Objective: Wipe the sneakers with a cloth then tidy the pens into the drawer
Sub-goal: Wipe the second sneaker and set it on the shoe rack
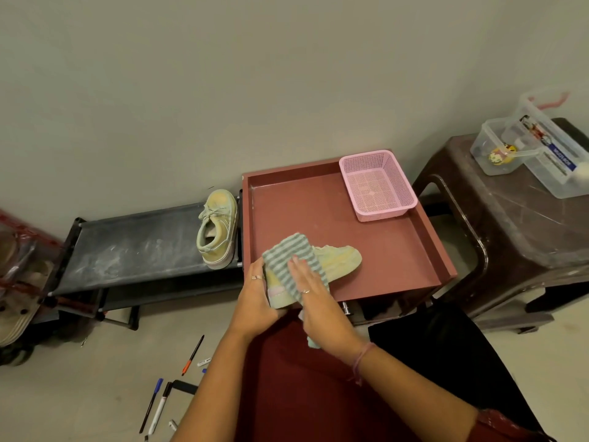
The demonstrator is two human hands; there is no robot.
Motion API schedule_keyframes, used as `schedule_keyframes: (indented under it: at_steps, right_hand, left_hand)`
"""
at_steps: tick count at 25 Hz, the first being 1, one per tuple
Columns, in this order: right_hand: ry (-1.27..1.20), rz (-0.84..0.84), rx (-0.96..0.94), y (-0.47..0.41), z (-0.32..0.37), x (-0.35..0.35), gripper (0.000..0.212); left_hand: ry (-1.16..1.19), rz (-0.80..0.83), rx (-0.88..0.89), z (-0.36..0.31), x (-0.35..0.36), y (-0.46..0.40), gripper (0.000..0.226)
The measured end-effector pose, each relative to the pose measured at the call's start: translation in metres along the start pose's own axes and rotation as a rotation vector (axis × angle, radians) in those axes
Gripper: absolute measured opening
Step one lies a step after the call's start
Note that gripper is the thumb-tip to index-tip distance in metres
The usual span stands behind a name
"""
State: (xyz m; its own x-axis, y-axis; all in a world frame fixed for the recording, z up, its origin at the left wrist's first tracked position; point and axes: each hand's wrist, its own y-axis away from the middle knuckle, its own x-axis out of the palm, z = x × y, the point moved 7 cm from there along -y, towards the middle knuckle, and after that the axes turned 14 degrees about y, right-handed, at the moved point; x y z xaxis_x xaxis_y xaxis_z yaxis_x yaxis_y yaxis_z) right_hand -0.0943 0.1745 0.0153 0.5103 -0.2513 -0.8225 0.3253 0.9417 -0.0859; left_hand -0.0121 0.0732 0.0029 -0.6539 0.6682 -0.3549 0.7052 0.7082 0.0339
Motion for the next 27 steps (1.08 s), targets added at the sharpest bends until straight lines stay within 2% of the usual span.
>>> schedule_keyframes:
  at_steps: [2,4,6,10,12,14,15,17,18,19,21,22,25,27]
  right_hand:
    - [0.133,-0.049,0.025,-0.002,-0.045,-0.008,0.095]
    - [0.165,-0.048,0.241,-0.017,-0.099,-0.015,0.090]
    - [0.129,-0.017,0.381,-0.036,-0.122,-0.018,0.086]
    - [-0.114,0.089,0.458,-0.057,-0.146,-0.007,0.073]
    - [-0.278,0.137,0.607,-0.044,-0.165,-0.013,0.051]
    - [-0.335,0.045,0.791,-0.026,-0.185,-0.035,0.029]
    - [-0.287,-0.056,0.866,-0.018,-0.192,-0.051,0.027]
    - [-0.080,-0.226,0.932,-0.009,-0.198,-0.074,0.040]
    - [-0.019,-0.238,0.895,-0.013,-0.195,-0.075,0.052]
    - [-0.020,-0.163,0.808,-0.020,-0.185,-0.066,0.062]
    - [0.009,0.082,0.591,-0.029,-0.148,-0.030,0.079]
    - [0.070,0.148,0.522,-0.028,-0.131,-0.015,0.086]
    - [0.219,0.083,0.360,-0.015,-0.093,-0.004,0.090]
    - [0.190,0.007,0.312,-0.014,-0.108,-0.004,0.090]
  left_hand:
    - [0.004,0.006,-0.004,0.005,-0.002,0.001,0.093]
    - [0.012,0.010,-0.013,0.008,-0.002,-0.001,0.094]
    - [0.021,0.021,-0.018,0.008,-0.001,-0.006,0.096]
    - [0.010,0.039,-0.009,0.004,-0.004,-0.011,0.098]
    - [-0.019,0.051,0.006,0.004,-0.003,-0.008,0.095]
    - [-0.032,0.050,0.018,0.002,-0.003,-0.004,0.092]
    - [-0.031,0.045,0.024,0.001,-0.004,-0.003,0.092]
    - [-0.035,0.045,0.038,0.001,-0.004,-0.004,0.090]
    - [-0.040,0.051,0.037,0.001,-0.003,-0.005,0.090]
    - [-0.044,0.055,0.032,0.001,-0.003,-0.006,0.090]
    - [-0.045,0.060,0.027,0.003,-0.002,-0.007,0.091]
    - [-0.047,0.062,0.028,0.003,-0.002,-0.007,0.091]
    - [-0.055,0.064,0.036,0.001,-0.004,-0.010,0.091]
    - [-0.057,0.082,0.030,0.003,-0.006,-0.013,0.089]
